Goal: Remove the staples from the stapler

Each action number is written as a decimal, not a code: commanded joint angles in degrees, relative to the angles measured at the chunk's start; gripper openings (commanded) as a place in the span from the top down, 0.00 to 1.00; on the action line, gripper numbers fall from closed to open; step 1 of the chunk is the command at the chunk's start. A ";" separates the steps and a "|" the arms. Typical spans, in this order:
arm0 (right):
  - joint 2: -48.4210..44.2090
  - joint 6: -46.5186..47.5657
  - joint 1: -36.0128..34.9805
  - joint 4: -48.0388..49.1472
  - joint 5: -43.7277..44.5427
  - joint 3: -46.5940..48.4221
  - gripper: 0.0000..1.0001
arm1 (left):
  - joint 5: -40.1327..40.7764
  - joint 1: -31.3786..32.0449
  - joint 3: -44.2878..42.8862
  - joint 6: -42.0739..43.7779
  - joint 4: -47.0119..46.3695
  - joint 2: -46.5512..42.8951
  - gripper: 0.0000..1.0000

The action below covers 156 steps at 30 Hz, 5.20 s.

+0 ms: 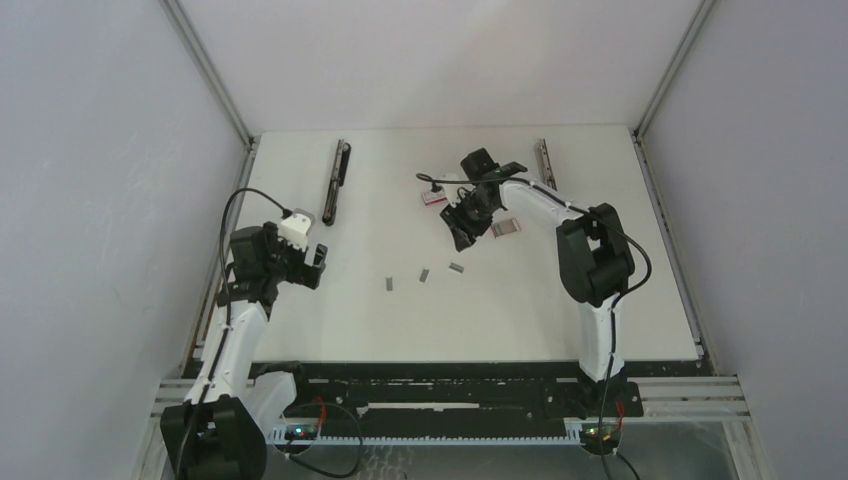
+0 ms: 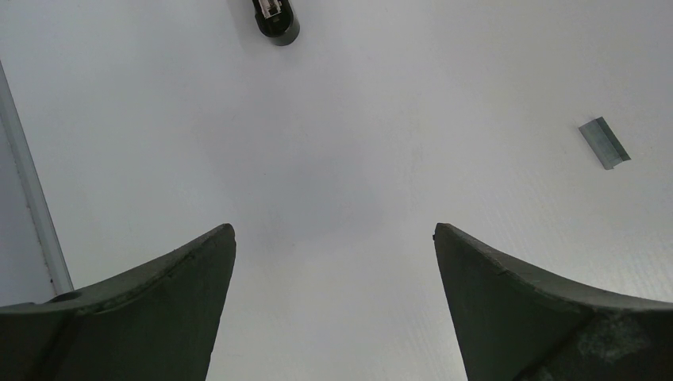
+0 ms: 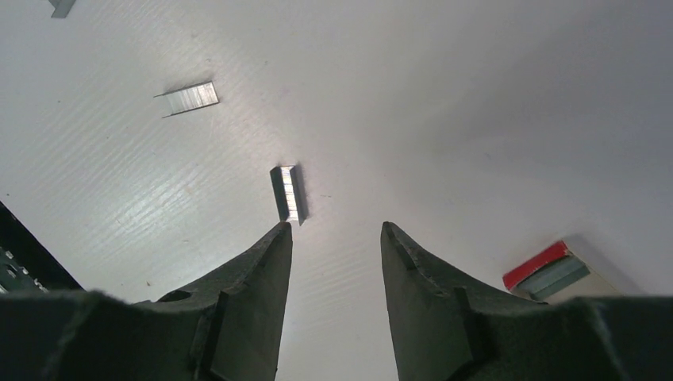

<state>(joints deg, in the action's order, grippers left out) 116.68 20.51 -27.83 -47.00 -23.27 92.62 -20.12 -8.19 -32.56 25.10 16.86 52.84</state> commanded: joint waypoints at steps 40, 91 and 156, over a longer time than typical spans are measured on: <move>6.40 4.93 -6.54 -2.38 6.39 1.69 0.65 | -0.97 -0.73 -0.19 0.39 -1.22 -1.47 0.00; 3.70 0.04 -0.98 -4.20 1.60 5.32 1.00 | -1.41 -0.91 -0.32 0.47 -0.95 -1.04 0.00; 5.47 -13.48 11.00 4.64 19.87 1.75 1.00 | -1.85 -1.01 -0.23 0.74 -0.78 -1.08 0.00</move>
<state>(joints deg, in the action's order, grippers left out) 121.75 8.12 -16.32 -43.48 -4.49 94.39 -20.23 -8.67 -32.56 25.12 17.06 52.51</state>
